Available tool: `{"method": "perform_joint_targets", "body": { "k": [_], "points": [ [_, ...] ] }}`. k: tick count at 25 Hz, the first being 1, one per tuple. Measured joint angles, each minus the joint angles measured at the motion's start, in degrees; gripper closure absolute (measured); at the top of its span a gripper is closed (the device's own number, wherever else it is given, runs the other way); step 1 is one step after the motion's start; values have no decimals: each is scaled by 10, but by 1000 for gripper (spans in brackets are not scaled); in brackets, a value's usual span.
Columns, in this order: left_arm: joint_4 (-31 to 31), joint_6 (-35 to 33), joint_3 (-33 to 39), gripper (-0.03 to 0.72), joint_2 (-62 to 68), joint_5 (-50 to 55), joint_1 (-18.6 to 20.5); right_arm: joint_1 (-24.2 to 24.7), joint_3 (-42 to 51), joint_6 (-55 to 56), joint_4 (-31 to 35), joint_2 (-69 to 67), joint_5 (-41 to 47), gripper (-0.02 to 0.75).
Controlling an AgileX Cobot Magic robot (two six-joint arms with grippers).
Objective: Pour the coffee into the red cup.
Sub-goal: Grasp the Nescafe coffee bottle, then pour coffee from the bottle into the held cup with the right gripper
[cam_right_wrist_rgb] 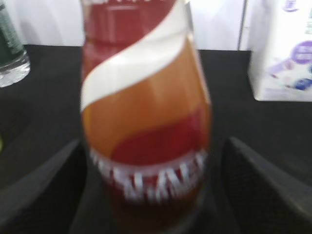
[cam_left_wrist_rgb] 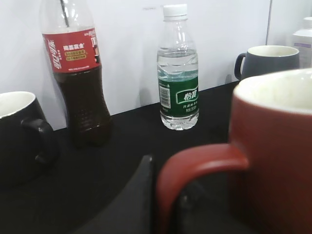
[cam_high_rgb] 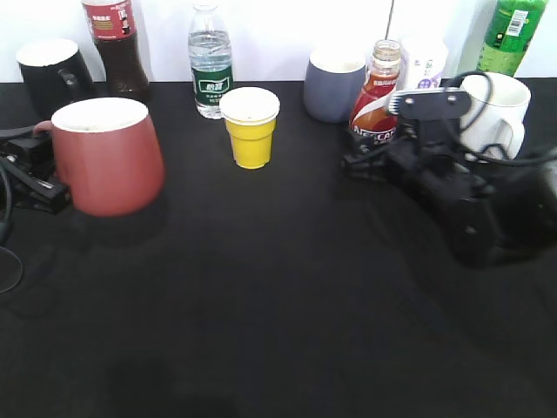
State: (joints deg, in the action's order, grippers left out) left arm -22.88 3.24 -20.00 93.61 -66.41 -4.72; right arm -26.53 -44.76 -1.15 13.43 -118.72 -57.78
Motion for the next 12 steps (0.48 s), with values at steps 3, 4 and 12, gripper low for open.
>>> {"method": "perform_joint_targets", "body": {
  "k": [3,4,12],
  "points": [
    [0,0,0,645,0,0,0,0,-51,0,18,-38,0,73],
    [0,0,0,645,0,0,0,0,-66,0,19,-51,0,78],
    [-1,0,0,645,0,0,0,0,-105,-5,19,-80,-12,208]
  ]
}}
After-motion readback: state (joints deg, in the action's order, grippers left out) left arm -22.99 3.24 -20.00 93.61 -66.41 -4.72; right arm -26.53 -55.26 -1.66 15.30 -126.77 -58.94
